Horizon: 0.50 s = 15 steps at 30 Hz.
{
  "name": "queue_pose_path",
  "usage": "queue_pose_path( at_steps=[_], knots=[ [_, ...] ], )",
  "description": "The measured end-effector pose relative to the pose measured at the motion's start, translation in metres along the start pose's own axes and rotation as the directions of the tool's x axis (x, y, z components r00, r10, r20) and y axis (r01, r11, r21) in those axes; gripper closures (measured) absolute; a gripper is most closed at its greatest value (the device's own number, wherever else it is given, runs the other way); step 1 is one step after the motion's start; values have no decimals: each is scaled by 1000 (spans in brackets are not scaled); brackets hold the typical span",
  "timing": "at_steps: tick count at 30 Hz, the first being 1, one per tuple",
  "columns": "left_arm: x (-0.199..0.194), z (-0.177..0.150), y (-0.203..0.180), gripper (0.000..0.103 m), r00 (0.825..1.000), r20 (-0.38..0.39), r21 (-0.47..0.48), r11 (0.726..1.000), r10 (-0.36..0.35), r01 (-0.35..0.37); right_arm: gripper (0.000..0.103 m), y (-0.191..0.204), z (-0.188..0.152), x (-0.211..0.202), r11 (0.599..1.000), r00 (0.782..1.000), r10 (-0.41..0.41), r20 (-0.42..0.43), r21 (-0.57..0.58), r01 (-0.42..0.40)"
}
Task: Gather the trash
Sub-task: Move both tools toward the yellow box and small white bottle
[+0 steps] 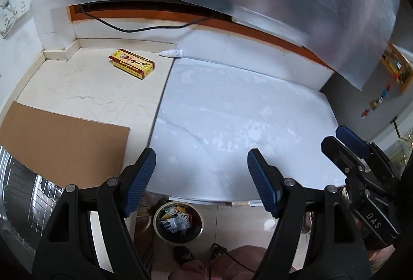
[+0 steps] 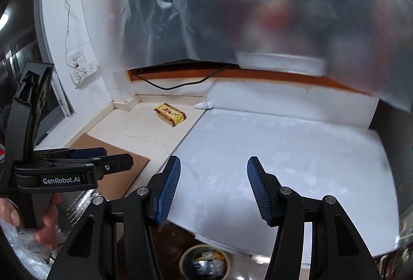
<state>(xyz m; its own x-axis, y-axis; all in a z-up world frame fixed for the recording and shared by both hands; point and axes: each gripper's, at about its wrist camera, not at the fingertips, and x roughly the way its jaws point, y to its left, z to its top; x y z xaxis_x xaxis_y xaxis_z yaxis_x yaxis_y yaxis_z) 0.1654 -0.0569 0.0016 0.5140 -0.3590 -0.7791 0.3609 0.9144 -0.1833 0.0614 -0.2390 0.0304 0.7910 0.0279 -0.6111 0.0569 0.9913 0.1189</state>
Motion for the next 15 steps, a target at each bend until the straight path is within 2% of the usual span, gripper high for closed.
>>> queue_pose_path(
  at_steps=[4,8,11,15],
  knots=[
    [13,16,10,32,1000,6,-33,999,22,-21,48,4,15,25,999,1000,5,-4,-31,-5],
    [33,37,21,32,997,16,-72,995,73,-72,48,1,41,68,994,999,29,-18,-108,-30],
    [50,58,33,32,991,30,-117,986,127,-123,48,-6,61,108,983,998,50,-36,-176,-56],
    [84,91,60,32,982,19,-216,959,190,-182,48,-20,88,175,967,991,98,-92,-226,-117]
  ],
)
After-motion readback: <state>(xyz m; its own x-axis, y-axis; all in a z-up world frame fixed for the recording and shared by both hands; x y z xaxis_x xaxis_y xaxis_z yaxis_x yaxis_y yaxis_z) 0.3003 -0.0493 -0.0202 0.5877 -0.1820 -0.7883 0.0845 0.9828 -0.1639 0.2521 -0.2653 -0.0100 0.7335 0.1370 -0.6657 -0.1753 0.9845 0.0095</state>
